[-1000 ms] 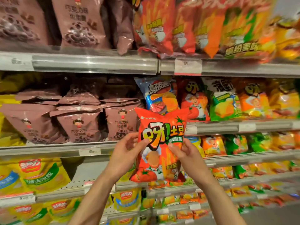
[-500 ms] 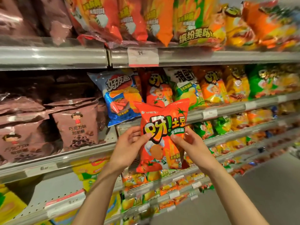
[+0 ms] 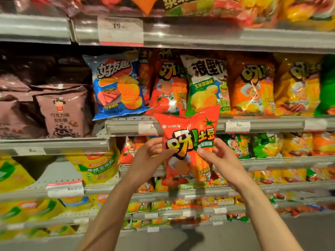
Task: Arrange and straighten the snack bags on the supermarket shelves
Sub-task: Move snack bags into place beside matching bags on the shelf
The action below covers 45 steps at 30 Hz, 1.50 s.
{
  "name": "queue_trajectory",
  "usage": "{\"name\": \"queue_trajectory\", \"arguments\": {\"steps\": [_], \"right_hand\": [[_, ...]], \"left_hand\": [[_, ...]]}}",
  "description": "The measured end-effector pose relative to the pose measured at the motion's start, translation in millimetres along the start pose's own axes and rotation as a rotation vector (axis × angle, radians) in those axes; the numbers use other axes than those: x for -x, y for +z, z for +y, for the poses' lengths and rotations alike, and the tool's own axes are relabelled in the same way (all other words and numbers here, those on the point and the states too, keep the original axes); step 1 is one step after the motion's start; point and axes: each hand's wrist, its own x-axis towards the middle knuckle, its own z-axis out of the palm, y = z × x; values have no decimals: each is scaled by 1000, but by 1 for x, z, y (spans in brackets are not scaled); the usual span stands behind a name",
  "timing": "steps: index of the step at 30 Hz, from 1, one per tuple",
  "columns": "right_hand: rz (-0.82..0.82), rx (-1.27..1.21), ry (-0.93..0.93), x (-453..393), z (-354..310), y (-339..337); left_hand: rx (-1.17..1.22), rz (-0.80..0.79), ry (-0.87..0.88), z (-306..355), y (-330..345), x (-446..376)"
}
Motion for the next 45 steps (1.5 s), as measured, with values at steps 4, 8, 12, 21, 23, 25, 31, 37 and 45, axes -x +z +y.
{"name": "queue_trajectory", "arguments": {"steps": [4,8,12,21,23,25,31,37,45], "right_hand": [[-69,39,-16,-6,18,-30],[-98,17,-7,-18,40,-52],[-156,64,6,-18,56,-67],[-103,213,139,-1,69,-75],[-60,227,154,0,72,-76],[-13,248,192,-2,77,-75],[12,321,206,-8,94,-79],[-6,315,243,-9,104,-80],[61,203,261,-19,107,-81]], "left_hand": [[-26,51,-65,-8,29,12],[-44,76,-133,-26,25,16],[-44,305,-241,-62,11,-5],[-306,395,-196,-95,12,-72],[-328,413,-197,-103,11,-86],[-329,399,-208,-103,11,-93],[-319,380,-256,-99,8,-102],[-220,360,-260,-75,13,-92],[-179,436,-220,-77,-5,-83]]}}
